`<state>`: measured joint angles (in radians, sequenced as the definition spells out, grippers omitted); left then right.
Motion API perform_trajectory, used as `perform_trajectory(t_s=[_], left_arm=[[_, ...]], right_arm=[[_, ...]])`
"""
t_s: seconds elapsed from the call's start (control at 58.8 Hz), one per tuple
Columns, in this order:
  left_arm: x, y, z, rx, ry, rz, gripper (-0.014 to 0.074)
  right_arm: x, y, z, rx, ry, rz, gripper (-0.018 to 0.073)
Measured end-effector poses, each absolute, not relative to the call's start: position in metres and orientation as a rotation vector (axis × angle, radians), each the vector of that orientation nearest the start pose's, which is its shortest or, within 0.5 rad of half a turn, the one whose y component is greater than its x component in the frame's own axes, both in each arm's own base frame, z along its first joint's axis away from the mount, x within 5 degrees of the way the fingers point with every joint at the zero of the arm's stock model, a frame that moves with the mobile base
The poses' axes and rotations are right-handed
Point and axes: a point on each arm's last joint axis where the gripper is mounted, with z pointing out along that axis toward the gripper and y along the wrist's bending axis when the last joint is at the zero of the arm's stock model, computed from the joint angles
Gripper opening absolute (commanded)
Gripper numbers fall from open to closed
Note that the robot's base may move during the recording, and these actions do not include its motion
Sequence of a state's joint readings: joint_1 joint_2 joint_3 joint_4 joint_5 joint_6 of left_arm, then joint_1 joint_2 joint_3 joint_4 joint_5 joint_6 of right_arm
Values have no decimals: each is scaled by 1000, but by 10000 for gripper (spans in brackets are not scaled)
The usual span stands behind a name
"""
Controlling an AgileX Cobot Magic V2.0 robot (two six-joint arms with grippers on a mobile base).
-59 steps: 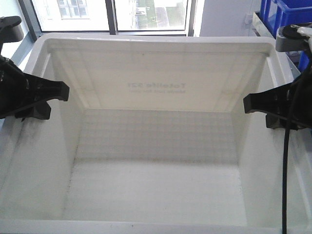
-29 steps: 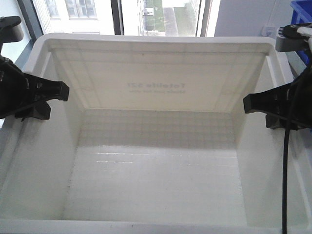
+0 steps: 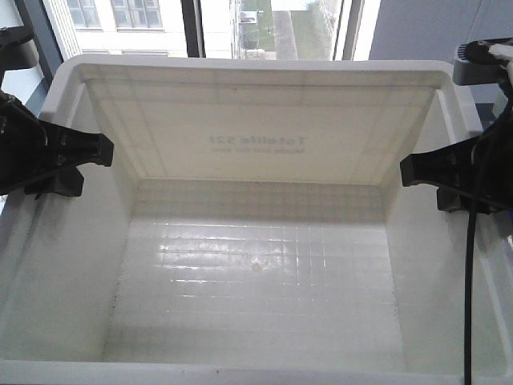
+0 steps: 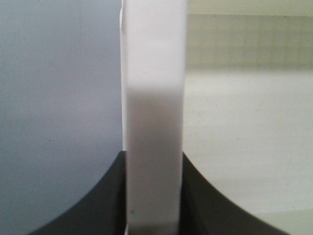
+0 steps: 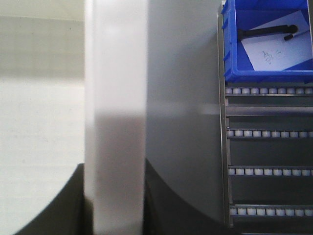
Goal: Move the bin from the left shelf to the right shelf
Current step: 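Keep holding the tote while the base drives to the other shelf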
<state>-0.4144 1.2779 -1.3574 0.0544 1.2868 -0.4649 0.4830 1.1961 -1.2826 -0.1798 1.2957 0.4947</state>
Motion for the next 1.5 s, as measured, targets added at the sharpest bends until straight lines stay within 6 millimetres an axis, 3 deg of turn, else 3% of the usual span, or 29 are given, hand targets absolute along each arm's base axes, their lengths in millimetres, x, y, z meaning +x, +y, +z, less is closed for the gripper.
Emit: perform_trajectory(t_s=[1.497], left_arm=[[221, -92, 386, -63, 2696, -198, -6]], right_arm=[[198, 86, 385, 2, 2652, 66, 0]])
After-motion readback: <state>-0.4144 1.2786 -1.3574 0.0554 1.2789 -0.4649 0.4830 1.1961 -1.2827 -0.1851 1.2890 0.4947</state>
